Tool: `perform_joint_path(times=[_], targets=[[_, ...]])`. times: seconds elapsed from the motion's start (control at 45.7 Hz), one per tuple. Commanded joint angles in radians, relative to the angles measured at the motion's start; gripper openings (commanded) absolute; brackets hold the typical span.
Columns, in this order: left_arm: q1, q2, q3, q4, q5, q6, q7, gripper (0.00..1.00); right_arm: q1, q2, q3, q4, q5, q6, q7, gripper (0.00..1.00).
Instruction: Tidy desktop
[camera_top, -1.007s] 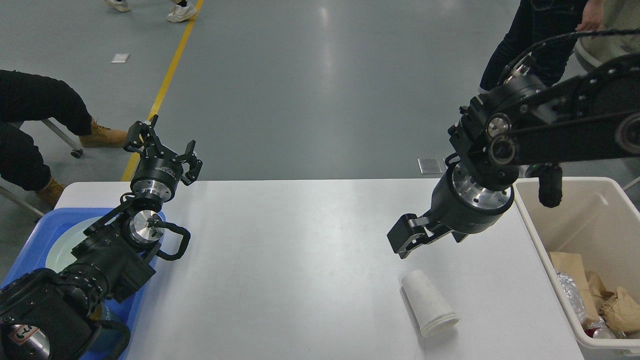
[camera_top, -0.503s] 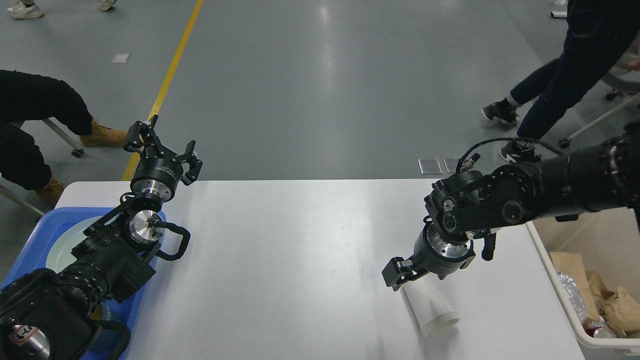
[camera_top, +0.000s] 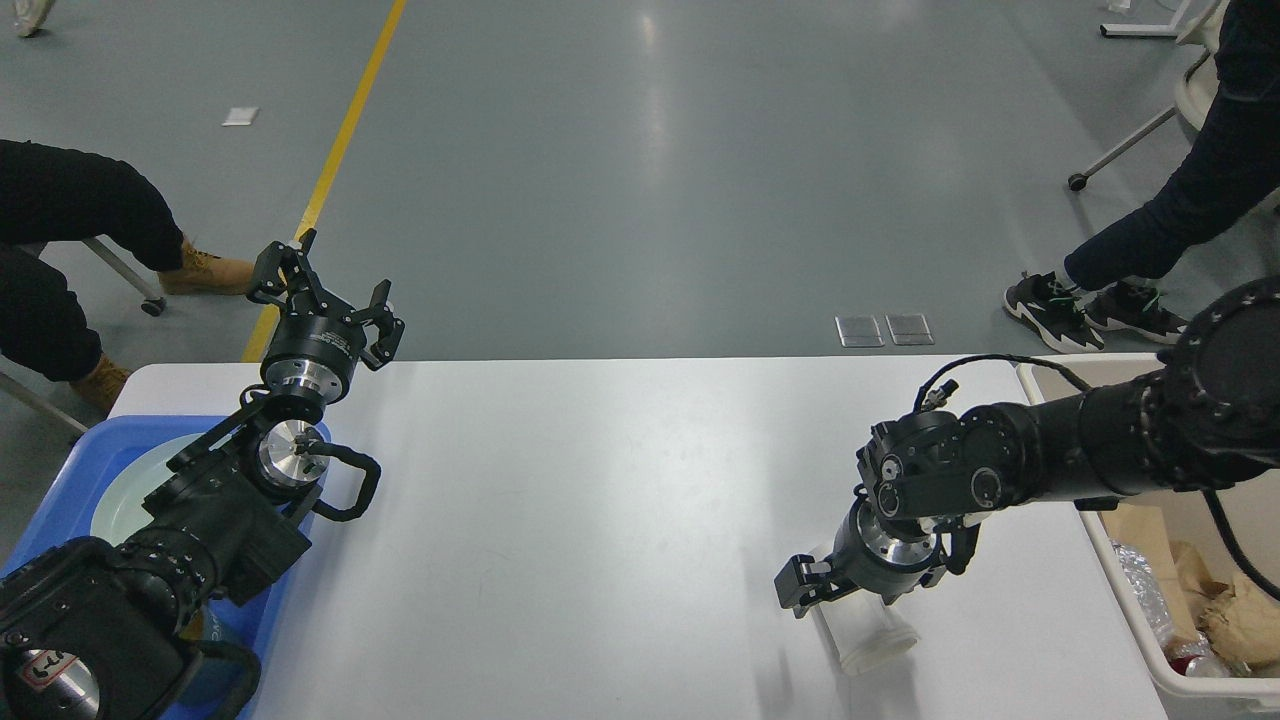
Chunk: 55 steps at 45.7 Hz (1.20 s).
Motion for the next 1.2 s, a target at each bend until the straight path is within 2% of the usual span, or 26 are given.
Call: perform_joint_path(times=[0.0,0.153,0.328,0.394,0.525,0.591,0.657,0.854,1.182], targets=[[0.0,0.0,0.0,0.0,0.0,0.0,0.0,0.96,-0.039,0.023,-0.001,-0.05,0.0,0.0,0.0,1.0],[0.0,0.0,0.0,0.0,0.0,0.0,0.0,0.96,-0.065,0.028,-0.001,-0.068,0.0,-0.001,0.0,0.98],[0.0,0.0,0.0,0.0,0.0,0.0,0.0,0.96,-0.094,0.038,-0.006,-0.103,0.0,0.0,-0.003,0.69],[0.0,0.0,0.0,0.0,0.0,0.0,-0.001,0.96,-0.109,0.041,-0.008,-0.108,0.0,0.0,-0.005,0.62],[0.0,0.0,0.0,0.0,0.0,0.0,0.0,0.96,-0.111,0.043,-0.006,-0.108,0.003,0.015,-0.008,0.16],[0.0,0.0,0.0,0.0,0.0,0.0,0.0,0.96,-0.111,0.043,-0.006,-0.108,0.003,0.031,-0.008,0.03],[0.0,0.0,0.0,0.0,0.0,0.0,0.0,0.96,-0.105,0.042,-0.001,-0.108,0.004,0.052,-0.008,0.0],[0.0,0.0,0.0,0.0,0.0,0.0,0.0,0.96,-0.057,0.023,0.0,-0.103,0.015,0.159,-0.008,0.0],[0.0,0.0,0.0,0.0,0.0,0.0,0.0,0.96,0.041,-0.092,0.0,-0.091,0.018,0.268,-0.008,0.0]])
